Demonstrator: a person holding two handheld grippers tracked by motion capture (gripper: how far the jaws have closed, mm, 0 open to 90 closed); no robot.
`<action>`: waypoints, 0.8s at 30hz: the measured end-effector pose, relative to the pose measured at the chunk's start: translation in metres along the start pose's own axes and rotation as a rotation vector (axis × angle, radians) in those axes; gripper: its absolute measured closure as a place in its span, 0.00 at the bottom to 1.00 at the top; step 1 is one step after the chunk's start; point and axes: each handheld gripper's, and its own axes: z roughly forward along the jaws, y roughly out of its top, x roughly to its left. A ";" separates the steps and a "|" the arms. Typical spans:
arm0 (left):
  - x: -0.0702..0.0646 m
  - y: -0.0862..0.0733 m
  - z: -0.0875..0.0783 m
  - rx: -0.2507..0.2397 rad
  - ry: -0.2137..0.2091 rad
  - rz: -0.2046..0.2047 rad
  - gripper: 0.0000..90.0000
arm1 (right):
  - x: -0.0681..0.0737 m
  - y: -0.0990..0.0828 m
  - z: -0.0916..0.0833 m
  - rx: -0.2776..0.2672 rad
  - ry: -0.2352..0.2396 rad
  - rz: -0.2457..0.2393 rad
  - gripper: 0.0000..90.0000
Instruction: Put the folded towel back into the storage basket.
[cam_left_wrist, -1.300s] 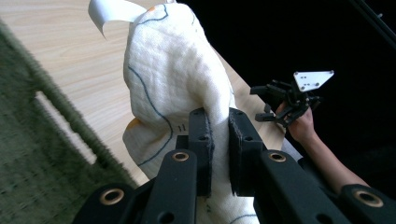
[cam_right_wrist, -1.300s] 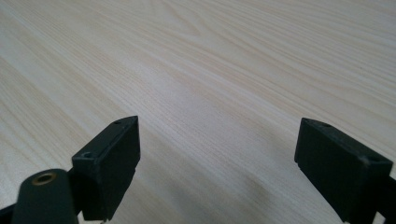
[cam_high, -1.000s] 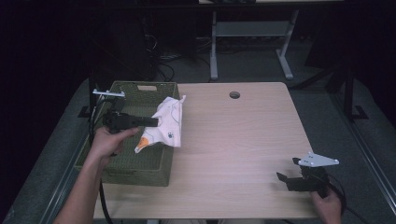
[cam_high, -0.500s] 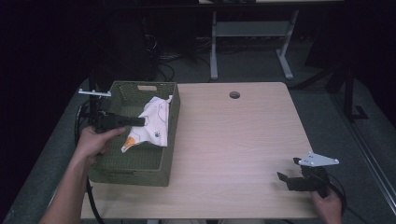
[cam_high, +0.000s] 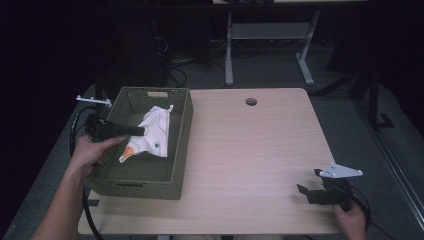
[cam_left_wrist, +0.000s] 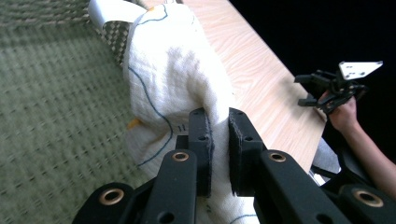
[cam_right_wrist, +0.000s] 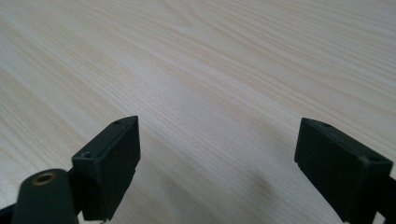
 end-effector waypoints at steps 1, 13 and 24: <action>0.003 -0.001 0.001 0.013 0.011 0.004 0.91 | 0.000 0.000 0.000 0.000 0.001 0.001 0.15; 0.014 -0.005 0.021 0.171 0.149 0.061 0.91 | -0.001 -0.001 0.001 0.004 0.007 0.002 0.15; 0.030 -0.010 0.041 0.286 0.217 0.086 0.91 | -0.003 -0.001 0.000 0.002 0.007 0.000 0.15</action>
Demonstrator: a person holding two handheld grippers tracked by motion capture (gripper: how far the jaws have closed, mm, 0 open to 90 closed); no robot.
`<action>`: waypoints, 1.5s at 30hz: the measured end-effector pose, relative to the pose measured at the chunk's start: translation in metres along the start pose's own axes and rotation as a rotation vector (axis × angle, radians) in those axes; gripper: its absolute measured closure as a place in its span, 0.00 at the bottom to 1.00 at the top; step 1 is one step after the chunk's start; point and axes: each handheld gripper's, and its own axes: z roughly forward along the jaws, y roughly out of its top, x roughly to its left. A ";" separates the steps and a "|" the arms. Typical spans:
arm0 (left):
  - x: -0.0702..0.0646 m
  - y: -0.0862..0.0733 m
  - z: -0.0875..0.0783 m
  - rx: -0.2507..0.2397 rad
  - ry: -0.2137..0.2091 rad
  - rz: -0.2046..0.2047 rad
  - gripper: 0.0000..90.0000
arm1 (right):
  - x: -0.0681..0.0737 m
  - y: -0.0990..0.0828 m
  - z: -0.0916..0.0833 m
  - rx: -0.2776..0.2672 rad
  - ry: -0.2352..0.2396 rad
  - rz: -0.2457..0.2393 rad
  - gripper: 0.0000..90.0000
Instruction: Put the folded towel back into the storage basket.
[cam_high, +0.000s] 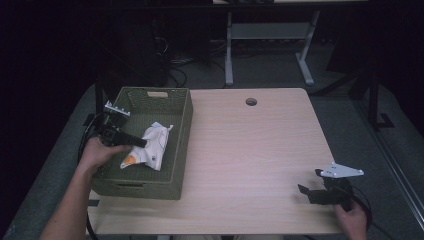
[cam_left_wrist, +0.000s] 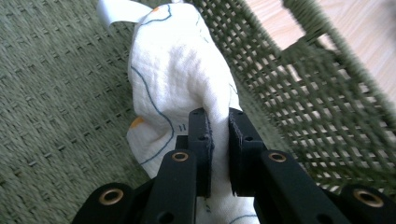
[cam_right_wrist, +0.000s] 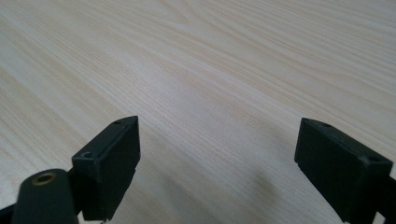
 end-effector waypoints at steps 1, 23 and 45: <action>0.001 0.001 0.002 0.007 0.005 0.002 0.91 | 0.000 0.000 0.000 0.000 0.000 0.000 0.15; -0.011 0.011 0.006 0.051 0.267 0.072 0.70 | 0.003 0.002 0.001 0.005 0.013 -0.011 0.15; -0.012 0.007 0.076 0.376 0.232 0.065 0.65 | 0.002 0.003 0.000 -0.011 0.015 -0.014 0.15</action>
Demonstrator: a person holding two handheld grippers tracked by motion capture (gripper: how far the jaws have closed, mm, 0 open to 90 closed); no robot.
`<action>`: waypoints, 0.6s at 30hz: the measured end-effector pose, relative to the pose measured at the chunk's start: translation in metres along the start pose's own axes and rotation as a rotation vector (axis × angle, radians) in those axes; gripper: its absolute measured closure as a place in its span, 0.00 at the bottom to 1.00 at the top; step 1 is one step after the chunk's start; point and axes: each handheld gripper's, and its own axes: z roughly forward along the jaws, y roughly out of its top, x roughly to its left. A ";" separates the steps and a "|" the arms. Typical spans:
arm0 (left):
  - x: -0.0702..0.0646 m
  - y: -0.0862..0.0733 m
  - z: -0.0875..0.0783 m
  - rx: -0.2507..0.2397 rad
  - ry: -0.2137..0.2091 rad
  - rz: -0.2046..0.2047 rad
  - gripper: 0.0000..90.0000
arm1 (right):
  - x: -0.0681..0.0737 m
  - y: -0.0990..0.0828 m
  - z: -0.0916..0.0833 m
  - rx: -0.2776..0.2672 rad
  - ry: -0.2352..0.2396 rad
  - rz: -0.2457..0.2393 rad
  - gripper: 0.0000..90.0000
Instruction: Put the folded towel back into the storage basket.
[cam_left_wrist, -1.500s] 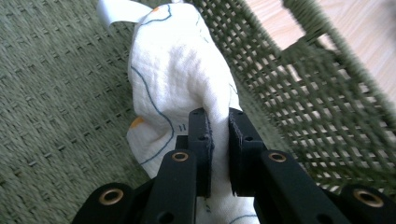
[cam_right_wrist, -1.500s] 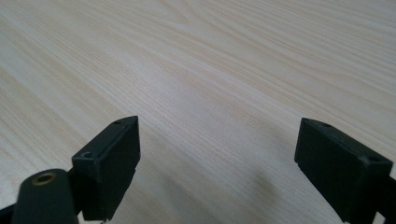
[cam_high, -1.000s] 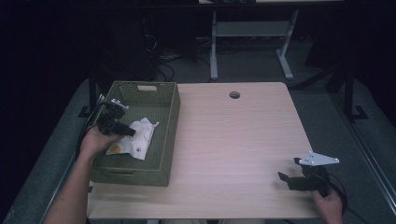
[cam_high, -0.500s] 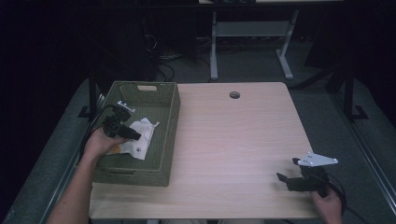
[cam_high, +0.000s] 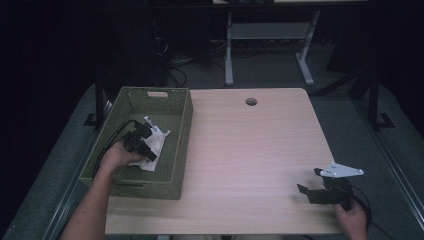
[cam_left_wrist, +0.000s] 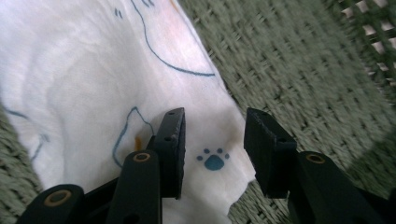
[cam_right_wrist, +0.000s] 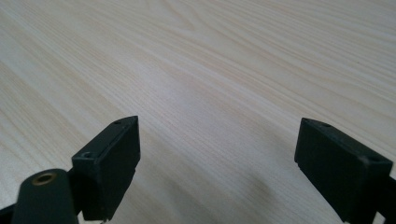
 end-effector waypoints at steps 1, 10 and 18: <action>0.000 0.000 0.003 0.018 0.009 0.004 0.65 | 0.001 0.000 0.000 0.002 0.002 0.000 0.15; -0.004 0.003 0.009 0.041 0.041 0.012 0.69 | 0.000 0.001 -0.001 -0.007 0.001 0.000 0.15; -0.010 0.007 0.008 0.033 0.048 0.033 0.98 | 0.001 0.001 -0.001 -0.012 0.002 -0.005 0.15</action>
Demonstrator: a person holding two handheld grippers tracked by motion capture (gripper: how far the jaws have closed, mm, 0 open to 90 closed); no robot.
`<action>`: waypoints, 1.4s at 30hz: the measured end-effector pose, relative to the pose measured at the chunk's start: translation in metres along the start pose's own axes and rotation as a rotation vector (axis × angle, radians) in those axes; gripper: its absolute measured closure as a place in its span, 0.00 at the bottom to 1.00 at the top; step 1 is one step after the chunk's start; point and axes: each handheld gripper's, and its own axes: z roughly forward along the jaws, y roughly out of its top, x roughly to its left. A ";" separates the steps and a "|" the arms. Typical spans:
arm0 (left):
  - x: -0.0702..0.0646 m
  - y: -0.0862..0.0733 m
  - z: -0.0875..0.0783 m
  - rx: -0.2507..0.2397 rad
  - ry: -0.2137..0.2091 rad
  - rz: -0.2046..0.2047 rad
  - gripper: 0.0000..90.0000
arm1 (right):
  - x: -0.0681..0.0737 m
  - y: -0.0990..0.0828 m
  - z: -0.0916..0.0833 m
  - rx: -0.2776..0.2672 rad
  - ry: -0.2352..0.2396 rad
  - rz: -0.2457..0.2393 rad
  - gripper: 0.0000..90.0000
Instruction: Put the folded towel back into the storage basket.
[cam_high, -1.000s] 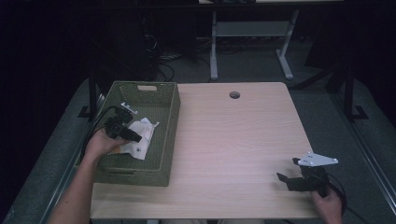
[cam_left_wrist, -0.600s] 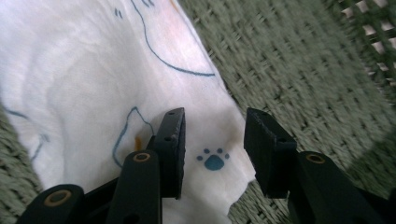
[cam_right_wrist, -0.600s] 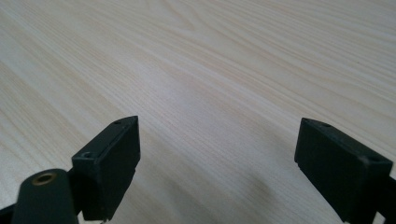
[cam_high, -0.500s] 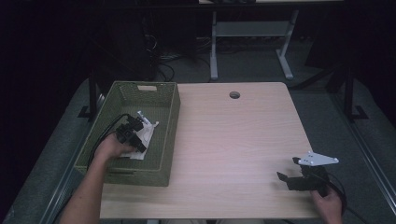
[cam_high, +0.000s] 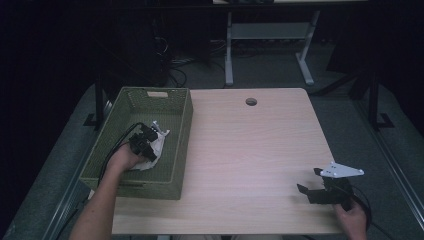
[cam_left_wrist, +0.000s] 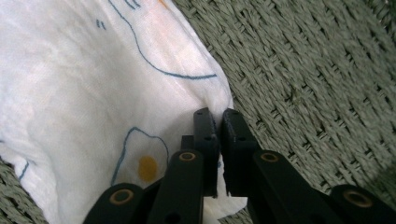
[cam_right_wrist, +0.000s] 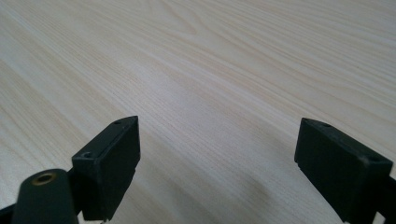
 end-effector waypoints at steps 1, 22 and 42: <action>0.001 -0.001 -0.002 -0.009 -0.010 -0.004 0.98 | 0.000 0.000 0.000 0.000 0.000 0.000 0.15; -0.004 -0.006 -0.026 -0.118 -0.183 -0.003 0.83 | 0.003 0.001 0.001 0.005 0.006 -0.012 0.15; 0.019 -0.004 -0.005 -0.066 -0.008 -0.108 0.91 | 0.002 0.001 0.002 0.009 0.006 -0.011 0.15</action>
